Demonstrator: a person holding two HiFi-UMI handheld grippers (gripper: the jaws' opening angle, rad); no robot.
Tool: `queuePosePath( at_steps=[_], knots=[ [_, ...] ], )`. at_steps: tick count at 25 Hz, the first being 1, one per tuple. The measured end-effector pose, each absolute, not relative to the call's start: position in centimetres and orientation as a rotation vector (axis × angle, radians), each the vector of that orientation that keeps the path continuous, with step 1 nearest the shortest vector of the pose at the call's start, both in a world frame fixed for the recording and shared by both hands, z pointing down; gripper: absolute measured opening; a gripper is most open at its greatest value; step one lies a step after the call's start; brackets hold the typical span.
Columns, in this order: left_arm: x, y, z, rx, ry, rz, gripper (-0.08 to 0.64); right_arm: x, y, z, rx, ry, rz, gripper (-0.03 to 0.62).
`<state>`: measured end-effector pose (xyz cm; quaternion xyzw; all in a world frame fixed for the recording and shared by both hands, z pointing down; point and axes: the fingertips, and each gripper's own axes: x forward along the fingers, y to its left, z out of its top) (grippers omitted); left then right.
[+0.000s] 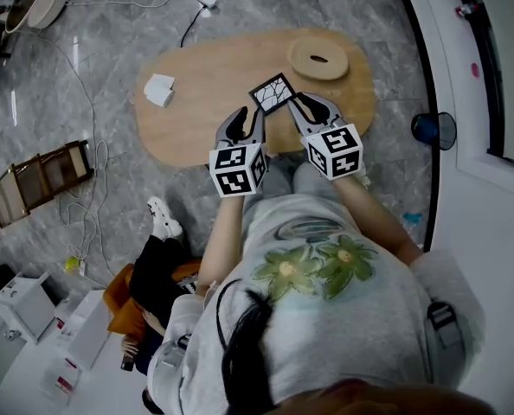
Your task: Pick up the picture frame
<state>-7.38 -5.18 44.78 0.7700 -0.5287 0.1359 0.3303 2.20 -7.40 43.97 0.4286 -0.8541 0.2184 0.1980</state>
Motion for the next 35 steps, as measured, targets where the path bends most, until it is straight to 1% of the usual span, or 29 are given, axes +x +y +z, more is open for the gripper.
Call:
queuePosePath(
  at_steps=[15,19,29,35],
  knots=[
    [-8.1,-5.9,49.0,1.903,-1.353,0.362,0.132,1.6,-8.6,48.2,1.15,-2.31,0.65,0.075],
    [-8.1,-6.3,50.5,1.876,-1.337,0.365,0.132,1.5,-8.9,49.4,1.124,-2.288,0.635,0.085],
    [-7.7,-6.7,53.1,1.805,-1.324,0.364,0.132,2.8,-9.3,51.9,1.103,-2.238,0.653,0.094],
    [-7.5,-7.0,54.9,1.766,-1.318,0.375,0.146,3.3,-10.1,53.4,1.089,-2.214,0.671,0.094]
  ],
)
